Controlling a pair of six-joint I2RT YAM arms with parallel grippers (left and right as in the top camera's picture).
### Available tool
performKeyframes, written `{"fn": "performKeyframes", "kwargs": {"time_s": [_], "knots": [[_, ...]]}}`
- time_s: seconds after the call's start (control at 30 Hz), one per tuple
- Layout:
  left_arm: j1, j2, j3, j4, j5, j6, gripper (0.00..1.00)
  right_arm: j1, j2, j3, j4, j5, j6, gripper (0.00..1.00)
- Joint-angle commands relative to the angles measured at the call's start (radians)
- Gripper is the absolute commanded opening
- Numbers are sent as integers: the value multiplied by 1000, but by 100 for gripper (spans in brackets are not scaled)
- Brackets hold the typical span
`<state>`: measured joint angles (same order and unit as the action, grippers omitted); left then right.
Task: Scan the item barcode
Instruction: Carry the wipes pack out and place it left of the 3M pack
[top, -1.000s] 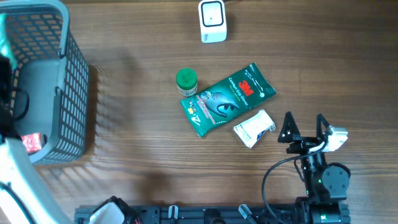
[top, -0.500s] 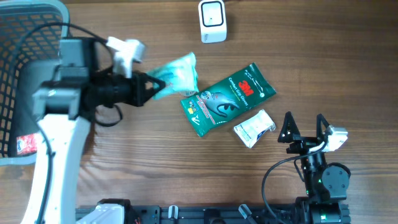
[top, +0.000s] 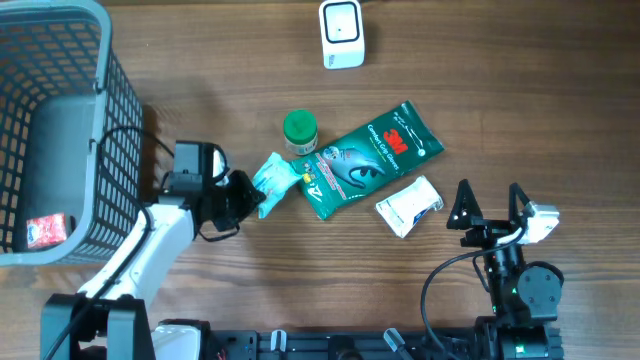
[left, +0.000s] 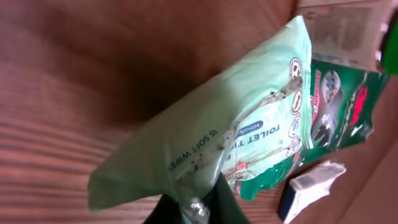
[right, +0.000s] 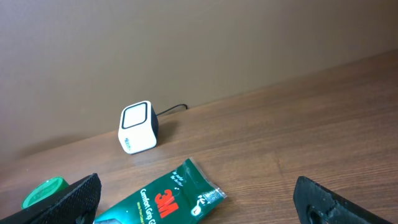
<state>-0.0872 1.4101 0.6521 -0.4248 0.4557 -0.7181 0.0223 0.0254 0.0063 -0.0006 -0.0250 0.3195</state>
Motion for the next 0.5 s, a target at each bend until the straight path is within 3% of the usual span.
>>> {"fn": "performKeyframes", "kwargs": {"time_s": [0.0,0.03,0.13,0.27,0.4,0.47], "knots": [[-14,-22,0,8,47,-120,81,-3,-1,-1,3,-8,-2,99],[-14,-33,14,-23,52,-120,100,-3,-1,-1,3,-8,-2,100],[-14,-87,119,-169,4,-89,100,-3,-1,-1,3,-8,-2,100],[-14,-206,375,-347,-223,-39,100,-3,-1,-1,3,-8,-2,100],[-13,-293,619,-342,-429,82,100,-3,-1,-1,3,-8,-2,100],[-6,-325,698,-270,-656,82,100,-3,-1,-1,3,-8,-2,100]]}}
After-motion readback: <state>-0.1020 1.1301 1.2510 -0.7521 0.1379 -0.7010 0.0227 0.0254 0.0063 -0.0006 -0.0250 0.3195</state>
